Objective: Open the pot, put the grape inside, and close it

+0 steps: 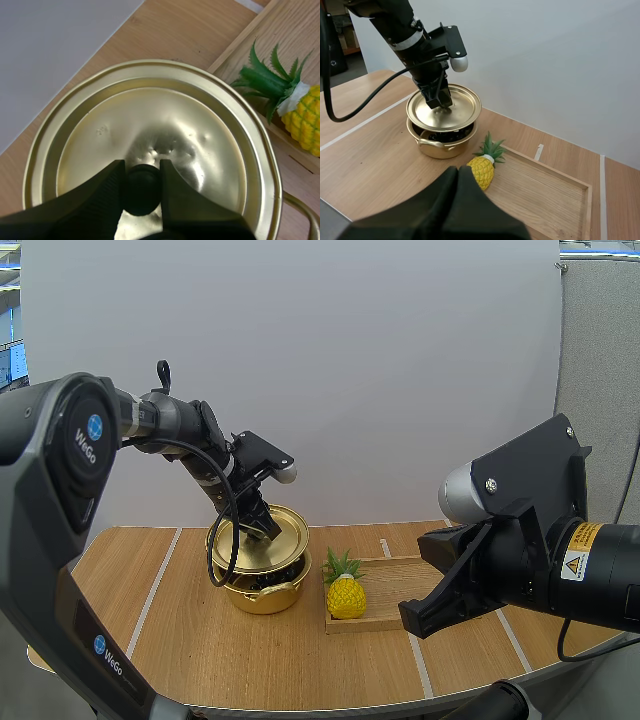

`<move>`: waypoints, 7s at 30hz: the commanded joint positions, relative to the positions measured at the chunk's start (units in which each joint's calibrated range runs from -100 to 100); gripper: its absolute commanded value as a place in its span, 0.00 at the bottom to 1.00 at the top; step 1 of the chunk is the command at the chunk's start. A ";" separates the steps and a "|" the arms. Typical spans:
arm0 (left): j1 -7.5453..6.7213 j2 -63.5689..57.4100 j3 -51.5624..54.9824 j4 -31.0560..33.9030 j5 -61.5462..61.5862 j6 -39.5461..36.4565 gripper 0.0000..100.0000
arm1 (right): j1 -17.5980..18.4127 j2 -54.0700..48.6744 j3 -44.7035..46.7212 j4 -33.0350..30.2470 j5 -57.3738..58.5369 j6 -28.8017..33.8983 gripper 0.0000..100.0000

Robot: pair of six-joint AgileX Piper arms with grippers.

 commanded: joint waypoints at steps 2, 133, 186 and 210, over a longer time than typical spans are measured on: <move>-0.12 0.84 -0.05 -1.34 2.40 0.47 0.00 | -0.21 -0.40 0.03 0.22 0.12 -0.07 0.00; -0.12 -89.62 9.47 13.31 -1.53 -44.90 0.00 | -6.83 -1.60 0.08 -0.16 -23.04 7.50 0.00; 1.35 -96.96 67.68 16.17 -59.93 -49.34 0.00 | -12.58 -1.60 43.73 -0.51 -85.37 7.58 0.00; 1.71 -96.96 69.35 16.17 -33.78 -49.06 0.00 | -12.58 -1.60 45.32 -0.26 -61.37 7.58 0.00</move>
